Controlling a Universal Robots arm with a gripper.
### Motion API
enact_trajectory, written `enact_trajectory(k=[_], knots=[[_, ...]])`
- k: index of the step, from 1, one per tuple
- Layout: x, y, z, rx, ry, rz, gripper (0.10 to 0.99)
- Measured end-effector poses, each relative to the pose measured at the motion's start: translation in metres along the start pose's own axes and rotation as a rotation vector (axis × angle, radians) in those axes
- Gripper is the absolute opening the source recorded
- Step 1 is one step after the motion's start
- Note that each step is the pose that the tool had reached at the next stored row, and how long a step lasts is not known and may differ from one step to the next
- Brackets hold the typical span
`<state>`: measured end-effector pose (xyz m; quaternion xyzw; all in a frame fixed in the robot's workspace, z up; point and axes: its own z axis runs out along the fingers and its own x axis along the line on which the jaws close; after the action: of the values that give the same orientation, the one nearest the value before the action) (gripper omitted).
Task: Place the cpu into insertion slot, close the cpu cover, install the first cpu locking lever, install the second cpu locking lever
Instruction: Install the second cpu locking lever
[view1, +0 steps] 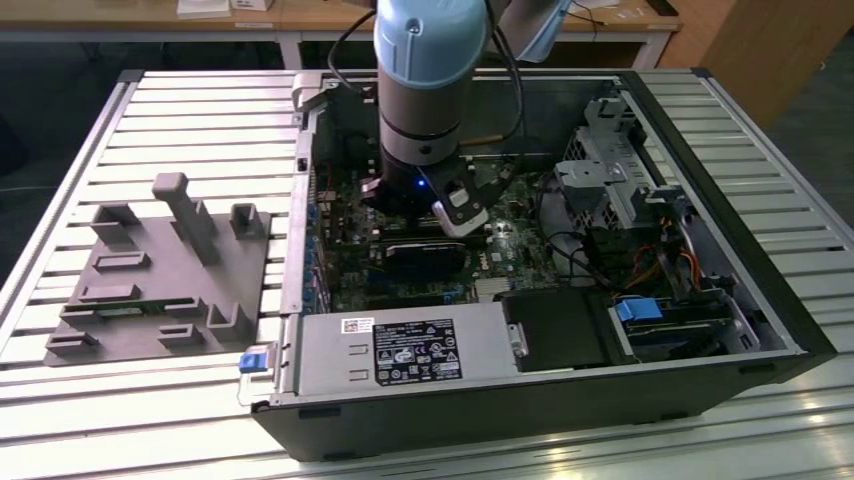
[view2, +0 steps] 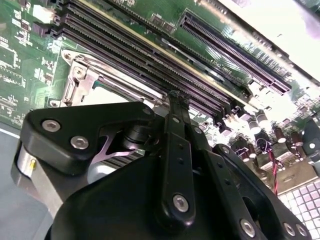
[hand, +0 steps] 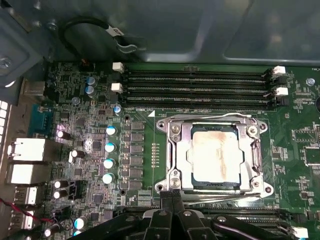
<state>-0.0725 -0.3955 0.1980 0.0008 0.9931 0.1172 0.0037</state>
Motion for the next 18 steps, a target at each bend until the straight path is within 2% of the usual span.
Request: enact_trajectory(k=[7, 8, 18], knots=[[0.0015, -0.0006, 0.0026, -0.020, 0.0000, 0.000, 0.106], [0.0031, -0.0007, 0.0031, -0.028, 0.0000, 0.000, 0.106], [0.0034, 0.0012, 0.0056, -0.035, 0.0000, 0.000, 0.106]])
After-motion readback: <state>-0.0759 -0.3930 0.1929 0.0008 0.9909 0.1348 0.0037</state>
